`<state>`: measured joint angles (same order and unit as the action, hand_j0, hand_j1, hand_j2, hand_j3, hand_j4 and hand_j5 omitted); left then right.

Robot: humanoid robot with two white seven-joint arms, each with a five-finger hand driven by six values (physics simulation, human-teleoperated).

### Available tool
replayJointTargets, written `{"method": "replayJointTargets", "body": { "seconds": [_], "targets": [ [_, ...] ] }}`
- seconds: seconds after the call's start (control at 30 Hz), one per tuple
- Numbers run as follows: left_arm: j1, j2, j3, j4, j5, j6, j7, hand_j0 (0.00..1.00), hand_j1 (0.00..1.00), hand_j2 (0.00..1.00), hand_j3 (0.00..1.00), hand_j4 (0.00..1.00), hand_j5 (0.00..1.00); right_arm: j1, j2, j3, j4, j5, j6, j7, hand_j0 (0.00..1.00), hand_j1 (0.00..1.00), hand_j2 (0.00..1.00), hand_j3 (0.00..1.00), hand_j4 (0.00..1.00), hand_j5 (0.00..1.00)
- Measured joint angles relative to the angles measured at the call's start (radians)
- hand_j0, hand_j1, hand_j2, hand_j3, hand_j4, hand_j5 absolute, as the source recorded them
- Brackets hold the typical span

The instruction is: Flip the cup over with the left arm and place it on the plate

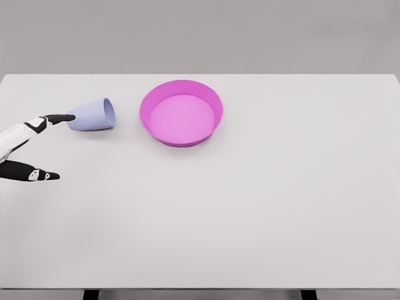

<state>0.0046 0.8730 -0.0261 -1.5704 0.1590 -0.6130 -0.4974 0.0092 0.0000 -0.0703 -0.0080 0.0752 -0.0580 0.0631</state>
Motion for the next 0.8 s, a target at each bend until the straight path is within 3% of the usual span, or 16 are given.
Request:
{"method": "replayJointTargets", "body": {
  "seconds": [0.23,0.63,0.8],
  "targets": [
    [0.003,-0.007,0.005,0.002,0.0,0.0,0.0,1.0,1.0,1.0,1.0,1.0,1.0,0.005,0.0,-0.001,0.0,0.0,0.0,0.005,1.0,1.0,1.0,1.0,1.0,1.0],
    [0.025,-0.164,0.039,0.031,-0.047,0.0,-0.006,1.0,1.0,1.0,1.0,1.0,1.0,0.005,0.0,0.0,0.0,0.0,0.001,0.004,1.0,1.0,1.0,1.0,1.0,1.0],
    [-0.008,-0.113,0.069,0.034,-0.065,0.0,-0.015,1.0,1.0,1.0,1.0,1.0,1.0,0.005,0.0,0.0,0.0,0.0,0.0,0.004,1.0,1.0,1.0,1.0,1.0,1.0]
  ]
}}
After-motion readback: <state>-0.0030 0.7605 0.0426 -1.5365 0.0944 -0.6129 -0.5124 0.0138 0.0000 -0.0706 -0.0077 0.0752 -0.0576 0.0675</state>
